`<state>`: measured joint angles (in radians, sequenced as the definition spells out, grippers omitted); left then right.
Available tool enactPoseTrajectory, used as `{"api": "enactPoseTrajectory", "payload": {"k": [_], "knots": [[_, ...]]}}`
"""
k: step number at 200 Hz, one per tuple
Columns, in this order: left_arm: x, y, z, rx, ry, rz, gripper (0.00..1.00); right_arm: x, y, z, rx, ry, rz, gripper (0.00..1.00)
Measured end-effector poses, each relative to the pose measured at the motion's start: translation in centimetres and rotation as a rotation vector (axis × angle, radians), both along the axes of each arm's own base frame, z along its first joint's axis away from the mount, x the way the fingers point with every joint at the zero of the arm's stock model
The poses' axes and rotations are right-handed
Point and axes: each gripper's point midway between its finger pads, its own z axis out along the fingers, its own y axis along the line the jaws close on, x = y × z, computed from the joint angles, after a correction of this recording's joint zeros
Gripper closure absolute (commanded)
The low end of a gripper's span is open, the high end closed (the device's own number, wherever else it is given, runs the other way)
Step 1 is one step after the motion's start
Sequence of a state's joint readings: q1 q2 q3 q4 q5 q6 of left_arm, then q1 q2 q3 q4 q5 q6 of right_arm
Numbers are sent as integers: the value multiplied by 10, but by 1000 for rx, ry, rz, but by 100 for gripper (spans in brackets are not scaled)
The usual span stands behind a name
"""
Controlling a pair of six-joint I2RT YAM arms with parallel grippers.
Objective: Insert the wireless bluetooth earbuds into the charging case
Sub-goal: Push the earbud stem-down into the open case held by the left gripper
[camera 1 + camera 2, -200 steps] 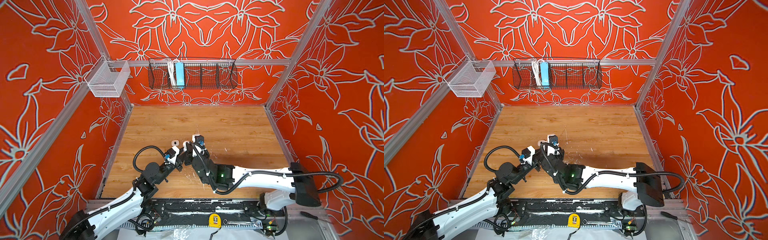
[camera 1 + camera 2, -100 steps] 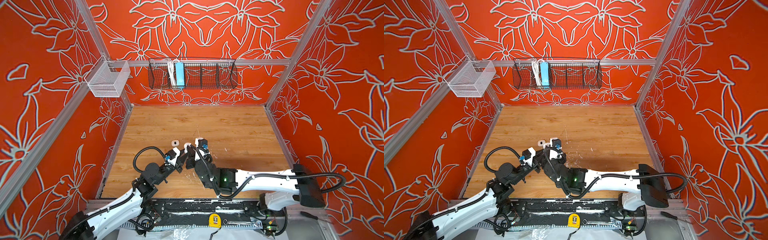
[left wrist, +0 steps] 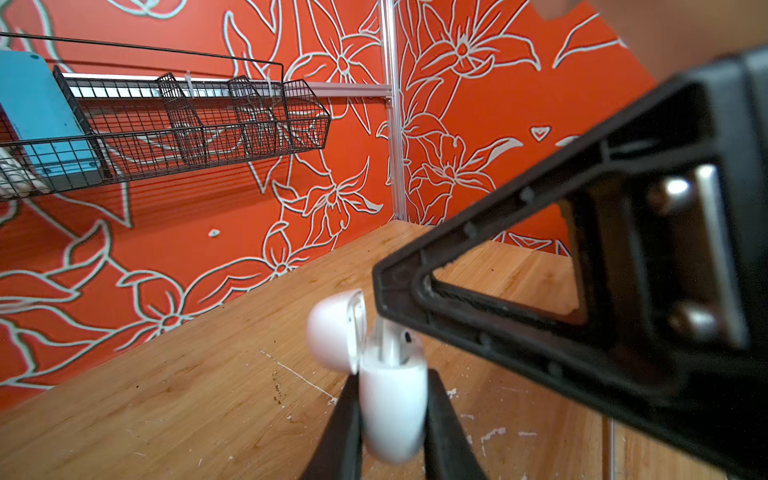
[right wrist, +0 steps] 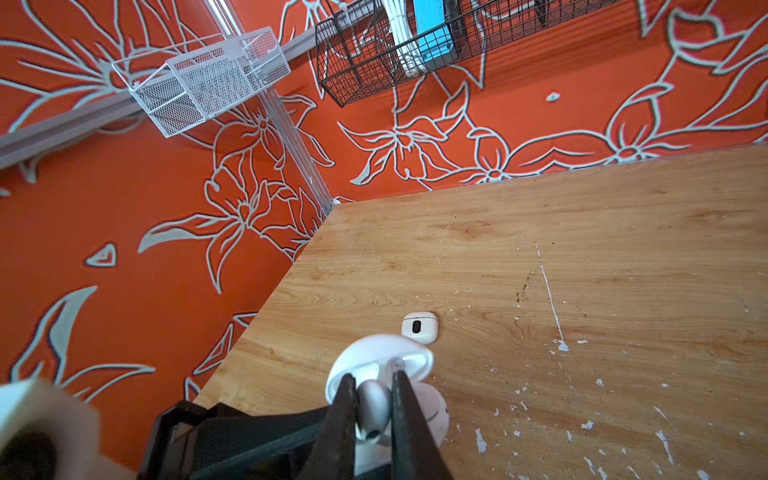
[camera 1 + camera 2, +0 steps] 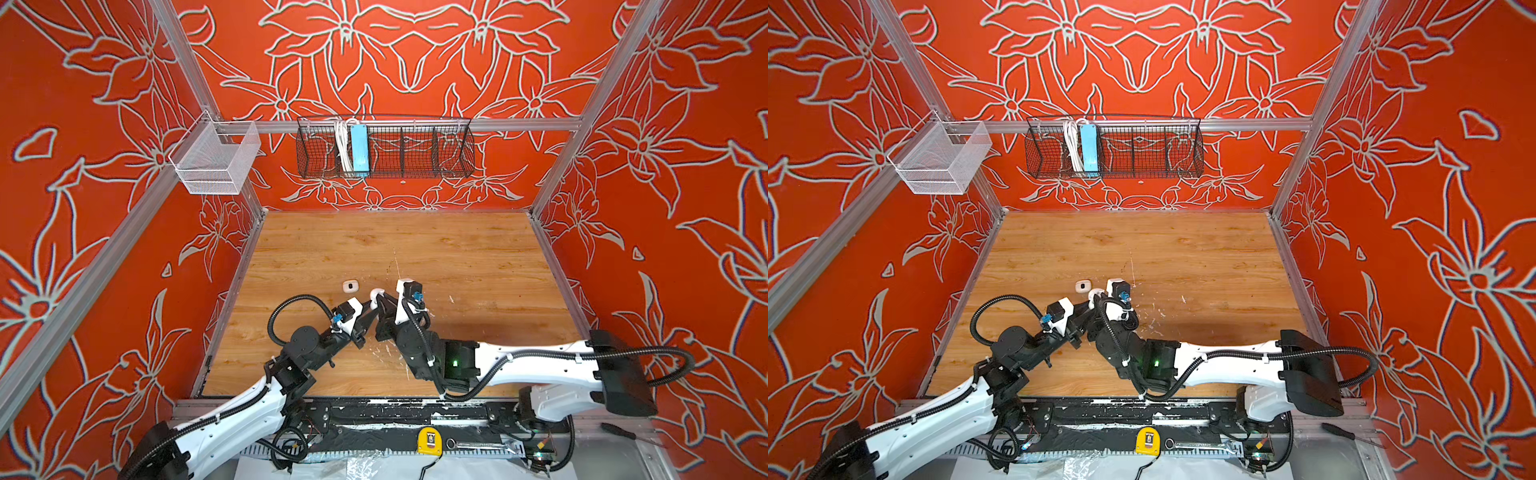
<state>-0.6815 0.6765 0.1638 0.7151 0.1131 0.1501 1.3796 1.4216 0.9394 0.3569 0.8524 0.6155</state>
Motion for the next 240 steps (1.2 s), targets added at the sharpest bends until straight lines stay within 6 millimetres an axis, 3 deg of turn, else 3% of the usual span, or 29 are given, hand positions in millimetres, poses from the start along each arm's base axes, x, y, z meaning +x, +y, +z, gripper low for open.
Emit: {"api": "enactPoseTrajectory", "payload": {"k": [74,184,240], "knots": [[-1,0,2,3,-14,-2,100,-1,3,2,-21,-5,8,100],[-2,0,3,9,-25,-6,100,-1,-2,5,-247,-40,1,100],[-2,0,2,19,-30,-4,100,-1,0,4,-282,-41,7,100]]}}
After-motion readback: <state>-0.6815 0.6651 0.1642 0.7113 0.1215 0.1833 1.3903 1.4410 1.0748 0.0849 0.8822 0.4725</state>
